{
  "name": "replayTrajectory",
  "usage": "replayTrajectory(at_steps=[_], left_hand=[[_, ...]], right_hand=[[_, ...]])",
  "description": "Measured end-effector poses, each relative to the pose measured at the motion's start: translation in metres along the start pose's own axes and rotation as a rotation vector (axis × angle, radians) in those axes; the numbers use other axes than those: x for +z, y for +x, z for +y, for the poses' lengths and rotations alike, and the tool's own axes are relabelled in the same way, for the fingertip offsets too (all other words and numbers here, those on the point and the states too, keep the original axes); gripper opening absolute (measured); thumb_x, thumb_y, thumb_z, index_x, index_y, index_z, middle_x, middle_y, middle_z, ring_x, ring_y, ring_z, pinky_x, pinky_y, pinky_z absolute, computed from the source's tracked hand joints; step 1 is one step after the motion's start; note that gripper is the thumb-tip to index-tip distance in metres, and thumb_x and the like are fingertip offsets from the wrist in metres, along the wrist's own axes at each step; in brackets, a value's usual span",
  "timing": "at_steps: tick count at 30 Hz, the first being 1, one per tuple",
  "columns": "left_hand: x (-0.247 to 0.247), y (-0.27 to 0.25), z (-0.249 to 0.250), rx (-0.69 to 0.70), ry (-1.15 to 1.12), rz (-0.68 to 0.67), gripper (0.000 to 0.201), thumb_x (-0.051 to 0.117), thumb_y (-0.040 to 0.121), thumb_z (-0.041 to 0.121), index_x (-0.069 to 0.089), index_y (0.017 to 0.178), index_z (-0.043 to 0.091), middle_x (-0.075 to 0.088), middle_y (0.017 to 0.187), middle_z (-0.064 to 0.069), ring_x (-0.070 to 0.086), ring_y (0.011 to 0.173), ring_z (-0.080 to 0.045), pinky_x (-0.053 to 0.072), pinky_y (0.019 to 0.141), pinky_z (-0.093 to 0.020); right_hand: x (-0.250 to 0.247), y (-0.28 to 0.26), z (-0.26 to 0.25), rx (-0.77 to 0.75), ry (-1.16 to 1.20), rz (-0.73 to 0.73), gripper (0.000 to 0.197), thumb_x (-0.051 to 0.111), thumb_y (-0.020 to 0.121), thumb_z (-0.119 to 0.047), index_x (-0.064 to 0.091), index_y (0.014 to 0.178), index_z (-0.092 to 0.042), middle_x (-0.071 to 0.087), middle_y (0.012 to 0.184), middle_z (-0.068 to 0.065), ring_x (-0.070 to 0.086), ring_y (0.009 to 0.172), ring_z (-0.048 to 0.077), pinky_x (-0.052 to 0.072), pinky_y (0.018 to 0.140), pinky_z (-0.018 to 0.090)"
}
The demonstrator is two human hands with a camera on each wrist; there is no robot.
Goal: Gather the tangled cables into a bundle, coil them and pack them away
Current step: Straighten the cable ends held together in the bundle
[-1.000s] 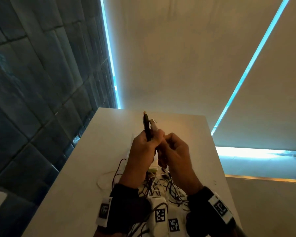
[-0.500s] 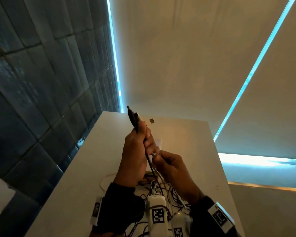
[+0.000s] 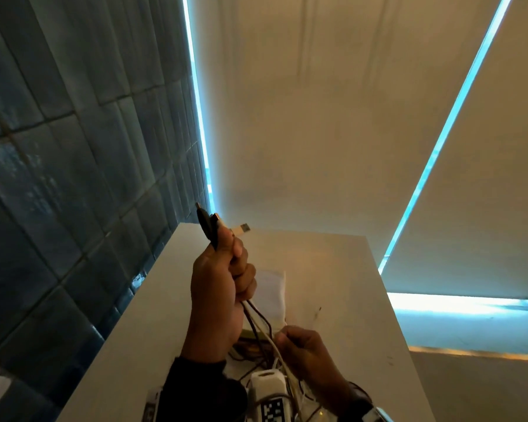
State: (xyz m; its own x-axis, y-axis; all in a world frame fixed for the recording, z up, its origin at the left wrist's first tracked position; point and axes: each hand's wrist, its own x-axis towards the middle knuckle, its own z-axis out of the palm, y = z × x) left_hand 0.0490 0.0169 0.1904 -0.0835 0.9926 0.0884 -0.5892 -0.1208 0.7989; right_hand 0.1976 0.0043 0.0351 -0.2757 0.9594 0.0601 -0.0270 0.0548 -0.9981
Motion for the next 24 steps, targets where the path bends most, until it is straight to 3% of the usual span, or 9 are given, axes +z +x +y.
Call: replayTrajectory(at_steps=[2, 6, 8, 12, 15, 17, 19, 22, 24], left_hand=[[0.0, 0.0, 0.004, 0.011, -0.02, 0.009, 0.04, 0.039, 0.097, 0.039, 0.044, 0.065, 0.015, 0.025, 0.049, 0.006, 0.017, 0.036, -0.005, 0.015, 0.035, -0.018], [-0.005, -0.002, 0.011, 0.032, -0.05, 0.013, 0.041, 0.038, 0.098, 0.039, 0.045, 0.064, 0.017, 0.024, 0.05, 0.006, 0.016, 0.035, -0.003, 0.017, 0.032, -0.016], [-0.006, -0.004, 0.015, 0.037, -0.049, 0.021, 0.039, 0.04, 0.096, 0.04, 0.046, 0.065, 0.016, 0.024, 0.05, 0.006, 0.017, 0.035, -0.003, 0.018, 0.032, -0.016], [-0.007, -0.006, 0.021, 0.053, -0.04, 0.034, 0.04, 0.039, 0.097, 0.04, 0.045, 0.066, 0.016, 0.025, 0.049, 0.007, 0.017, 0.035, -0.003, 0.017, 0.032, -0.015], [-0.01, -0.005, 0.018, 0.028, -0.046, 0.053, 0.04, 0.041, 0.096, 0.041, 0.044, 0.065, 0.016, 0.023, 0.049, 0.006, 0.016, 0.035, -0.004, 0.016, 0.033, -0.016], [-0.012, -0.004, 0.016, -0.008, -0.011, 0.06, 0.039, 0.042, 0.095, 0.041, 0.043, 0.064, 0.016, 0.023, 0.048, 0.005, 0.016, 0.035, -0.004, 0.016, 0.033, -0.015], [-0.012, -0.005, 0.013, -0.052, 0.056, 0.064, 0.039, 0.043, 0.093, 0.042, 0.042, 0.065, 0.015, 0.024, 0.048, 0.004, 0.016, 0.036, -0.006, 0.013, 0.035, -0.017], [-0.011, -0.007, 0.006, -0.119, 0.219, 0.063, 0.04, 0.041, 0.096, 0.042, 0.043, 0.067, 0.015, 0.038, 0.05, -0.004, 0.024, 0.036, -0.011, 0.016, 0.038, -0.021], [-0.01, -0.006, -0.002, -0.168, 0.331, 0.049, 0.04, 0.037, 0.099, 0.041, 0.044, 0.071, 0.013, 0.063, 0.063, -0.012, 0.048, 0.042, -0.018, 0.032, 0.039, -0.023]], right_hand=[[-0.002, -0.001, 0.011, 0.012, -0.029, 0.009, 0.037, 0.055, 0.096, -0.014, 0.061, 0.06, -0.019, 0.05, 0.052, -0.007, 0.042, 0.048, -0.002, 0.033, 0.048, 0.012], [-0.009, -0.004, 0.035, 0.09, -0.121, 0.005, 0.031, 0.061, 0.087, -0.032, 0.062, 0.056, -0.029, 0.051, 0.055, -0.007, 0.046, 0.056, 0.003, 0.037, 0.057, 0.02], [-0.013, -0.005, 0.047, 0.145, -0.182, -0.009, 0.037, 0.061, 0.089, -0.022, 0.062, 0.053, -0.033, 0.053, 0.054, -0.008, 0.049, 0.059, 0.001, 0.039, 0.061, 0.019], [-0.018, -0.009, 0.059, 0.217, -0.297, -0.013, 0.029, 0.061, 0.084, -0.034, 0.063, 0.055, -0.037, 0.057, 0.058, -0.015, 0.054, 0.066, -0.003, 0.041, 0.069, 0.016], [-0.023, -0.008, 0.052, 0.231, -0.317, 0.079, 0.041, 0.06, 0.092, -0.011, 0.065, 0.054, -0.026, 0.06, 0.053, -0.015, 0.054, 0.059, -0.007, 0.042, 0.064, 0.016], [-0.026, -0.004, 0.035, 0.197, -0.296, 0.245, 0.037, 0.062, 0.09, -0.01, 0.066, 0.055, -0.02, 0.059, 0.05, -0.006, 0.052, 0.052, 0.0, 0.042, 0.055, 0.018], [-0.028, 0.002, 0.008, 0.166, -0.107, 0.393, 0.026, 0.061, 0.091, -0.011, 0.065, 0.064, -0.011, 0.049, 0.049, 0.0, 0.043, 0.043, 0.008, 0.037, 0.042, 0.02], [-0.024, 0.008, -0.047, 0.064, 0.156, 0.382, 0.022, 0.06, 0.089, -0.018, 0.061, 0.079, 0.001, 0.035, 0.053, 0.005, 0.026, 0.044, 0.013, 0.024, 0.04, 0.022], [-0.017, 0.008, -0.076, -0.048, 0.234, 0.277, 0.027, 0.063, 0.085, -0.024, 0.06, 0.08, 0.002, 0.031, 0.054, 0.008, 0.022, 0.044, 0.015, 0.019, 0.043, 0.024]])
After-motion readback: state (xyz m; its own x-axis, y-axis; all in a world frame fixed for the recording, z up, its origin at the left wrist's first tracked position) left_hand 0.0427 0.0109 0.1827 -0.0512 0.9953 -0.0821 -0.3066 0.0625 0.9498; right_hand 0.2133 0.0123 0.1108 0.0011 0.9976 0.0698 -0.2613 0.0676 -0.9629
